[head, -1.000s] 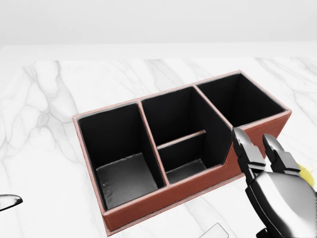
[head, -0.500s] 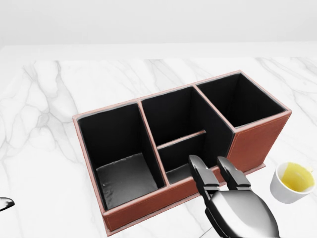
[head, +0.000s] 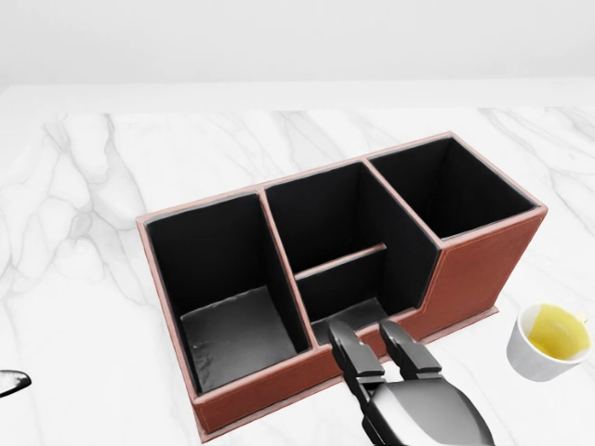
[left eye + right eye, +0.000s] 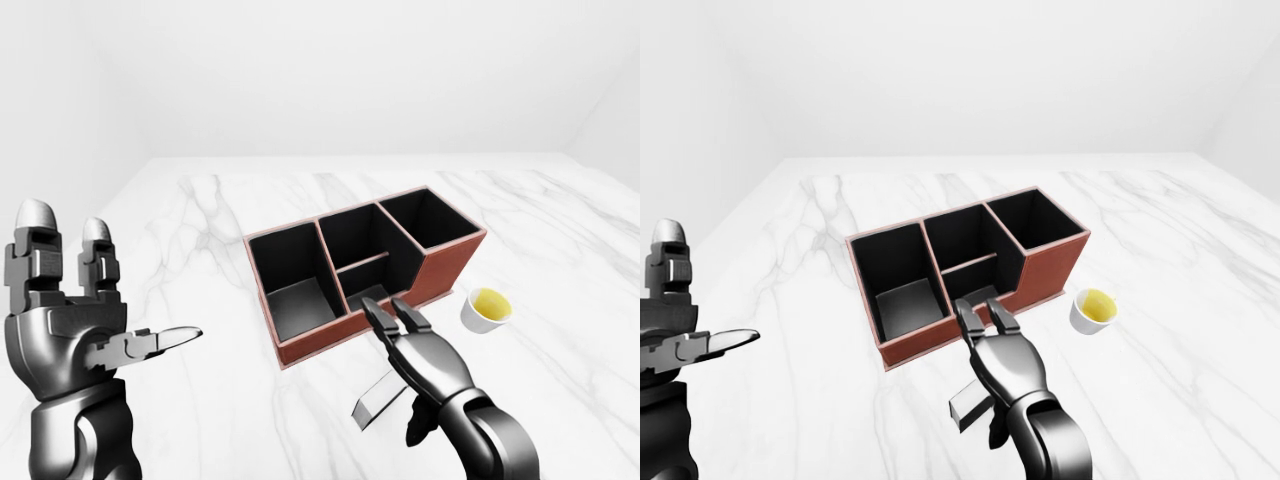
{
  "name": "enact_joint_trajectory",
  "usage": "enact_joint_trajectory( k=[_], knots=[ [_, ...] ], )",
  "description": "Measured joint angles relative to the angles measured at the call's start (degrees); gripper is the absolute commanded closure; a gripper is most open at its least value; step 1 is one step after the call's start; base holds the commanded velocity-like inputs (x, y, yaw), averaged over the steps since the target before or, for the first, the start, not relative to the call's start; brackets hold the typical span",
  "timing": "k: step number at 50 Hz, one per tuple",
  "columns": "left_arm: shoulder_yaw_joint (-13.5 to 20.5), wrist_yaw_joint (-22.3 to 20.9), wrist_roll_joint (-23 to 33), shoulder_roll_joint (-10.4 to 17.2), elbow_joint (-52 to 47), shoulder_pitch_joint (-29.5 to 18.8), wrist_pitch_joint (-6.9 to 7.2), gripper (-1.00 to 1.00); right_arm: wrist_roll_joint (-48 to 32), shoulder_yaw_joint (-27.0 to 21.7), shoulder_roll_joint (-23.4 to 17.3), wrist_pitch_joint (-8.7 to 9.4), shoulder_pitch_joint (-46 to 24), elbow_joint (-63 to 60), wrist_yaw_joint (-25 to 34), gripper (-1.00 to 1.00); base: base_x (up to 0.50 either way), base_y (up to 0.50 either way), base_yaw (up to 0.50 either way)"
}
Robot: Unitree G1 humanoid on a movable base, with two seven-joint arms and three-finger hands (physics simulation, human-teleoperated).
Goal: Pick up the book and place it in the front compartment of the caddy.
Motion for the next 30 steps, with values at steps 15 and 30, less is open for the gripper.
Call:
enact_joint_trajectory(
  k=[15,30],
  knots=[
    [-0.15,0.11,0.06,-0.09,-1.00,0.08,0.00,-1.00,0.99,-0.61,-1.17,0.00,1.07,1.30,0.00,-1.00,0.00,0.00,0.00],
    [-0.65,0.16,0.58,-0.15,-0.46,-0.06,0.00,-1.00,0.62,-3.65,-1.24,0.00,0.19,4.14,0.00,-1.00,0.00,0.00,0.00]
  ],
)
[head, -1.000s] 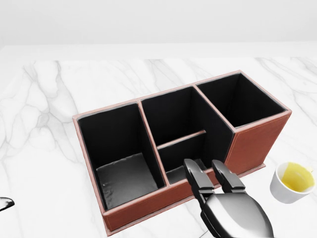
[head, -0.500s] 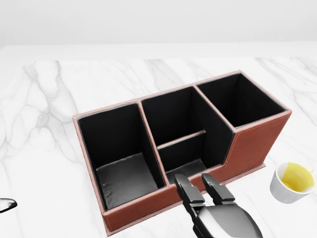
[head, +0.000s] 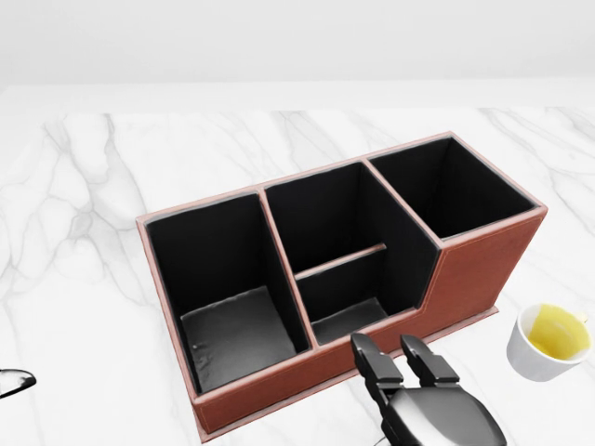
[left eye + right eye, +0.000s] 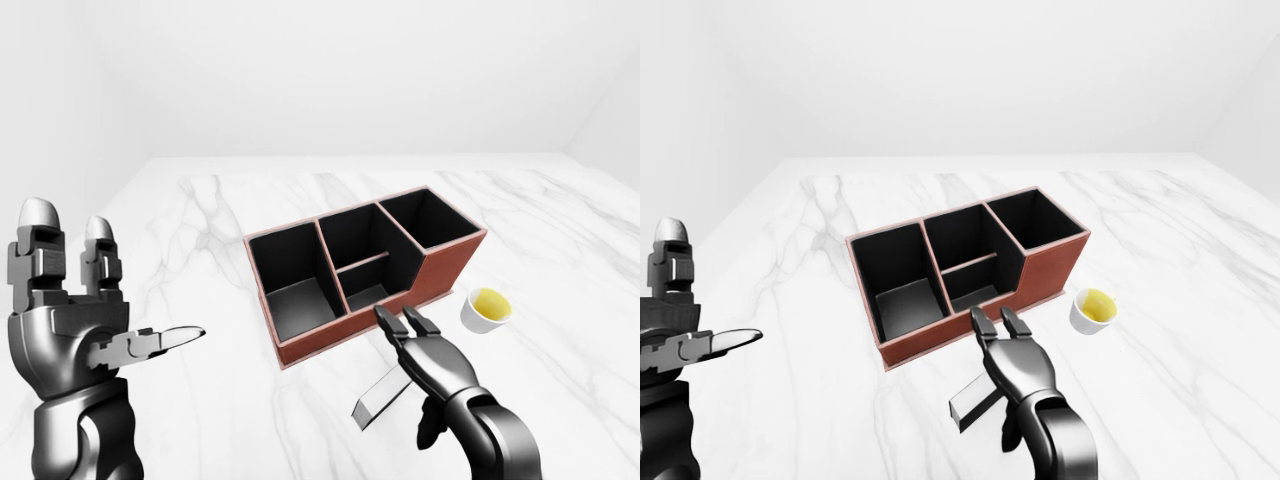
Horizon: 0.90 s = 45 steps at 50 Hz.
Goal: Pick up the book and place it in the front compartment of the caddy.
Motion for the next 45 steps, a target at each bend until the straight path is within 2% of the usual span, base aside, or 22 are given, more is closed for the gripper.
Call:
enact_joint_trajectory(
  k=[25,45],
  knots=[
    [-0.35,-0.03,0.23,-0.04,1.36,0.26,0.00,-1.00,-6.21,-2.93,2.12,0.00,-4.23,2.19,0.00,-1.00,0.00,0.00,0.00],
    [0.94,-0.06,-0.54,-0.06,-0.80,0.48,0.00,-1.00,-8.82,0.46,3.09,0.00,-4.97,4.79,0.00,-1.00,0.00,0.00,0.00]
  ],
)
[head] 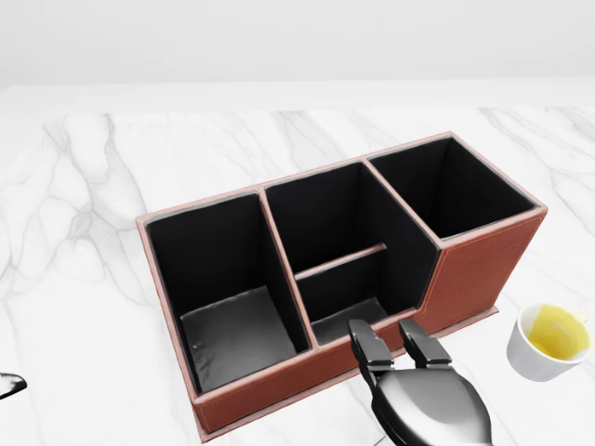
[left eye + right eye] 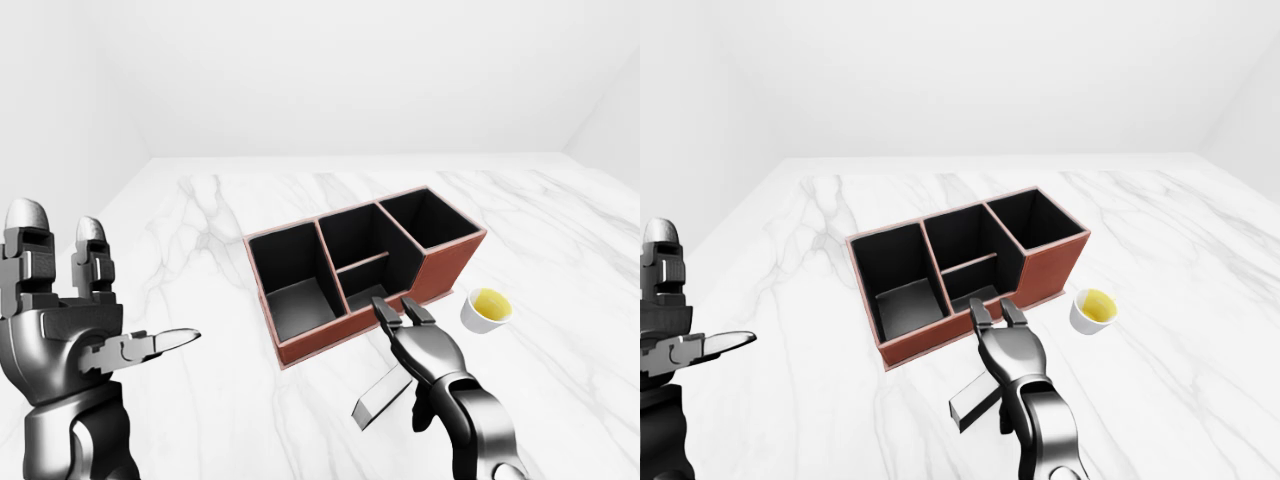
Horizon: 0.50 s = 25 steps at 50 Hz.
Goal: Pick up the book and place it in the front compartment of the caddy.
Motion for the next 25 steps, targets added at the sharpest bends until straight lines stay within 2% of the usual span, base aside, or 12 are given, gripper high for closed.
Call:
enact_joint_trajectory(
  k=[25],
  knots=[
    [0.68,-0.21,-0.62,0.14,1.01,-0.19,0.00,-1.00,0.96,3.51,-0.31,0.00,-1.59,5.35,0.00,-1.00,0.00,0.00,0.00]
  ],
)
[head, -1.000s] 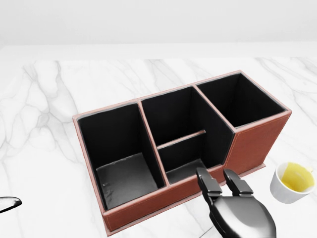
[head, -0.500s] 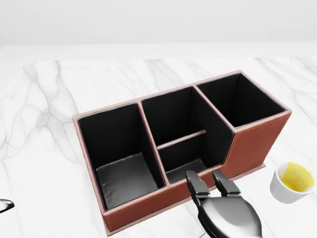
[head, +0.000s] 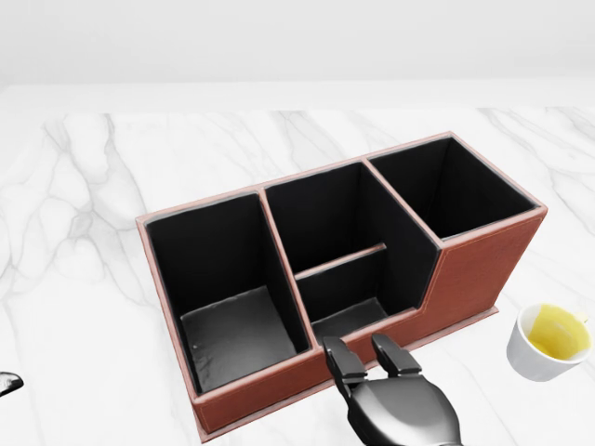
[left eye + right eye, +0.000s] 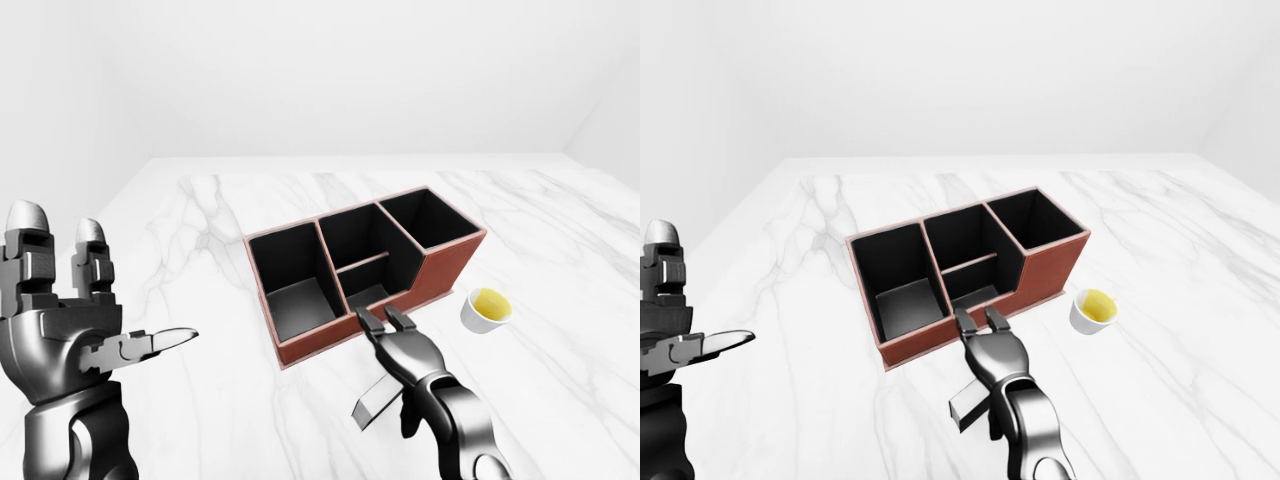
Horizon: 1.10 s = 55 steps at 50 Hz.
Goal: Pick up the book and place it in the front compartment of the caddy.
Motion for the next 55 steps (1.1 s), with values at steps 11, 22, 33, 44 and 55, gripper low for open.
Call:
enact_joint_trajectory(
  k=[11,22,33,44,55],
  knots=[
    [0.23,0.05,-0.26,0.06,-0.13,0.11,0.00,-1.00,1.15,1.35,-0.14,0.00,-0.60,2.02,0.00,-1.00,0.00,0.00,0.00],
    [0.36,-0.04,-0.23,0.09,0.05,0.06,0.00,-1.00,1.96,2.31,-0.27,-0.01,-1.51,3.49,-0.01,1.00,0.00,0.00,0.00],
    [0.26,-0.10,-0.15,0.13,0.70,0.00,0.00,-1.00,3.06,2.86,-0.47,0.00,-1.52,4.31,0.00,1.00,0.00,0.00,0.00],
    [0.02,0.03,-0.15,0.07,0.17,0.09,0.00,-1.00,3.53,2.99,-0.72,0.00,-1.34,4.10,0.01,1.00,0.00,0.00,0.00],
    [-0.26,0.15,-0.09,-0.10,-1.07,0.19,0.00,-1.00,1.40,2.32,-0.43,0.00,-1.93,0.89,0.01,1.00,0.00,0.00,0.00]
  ],
)
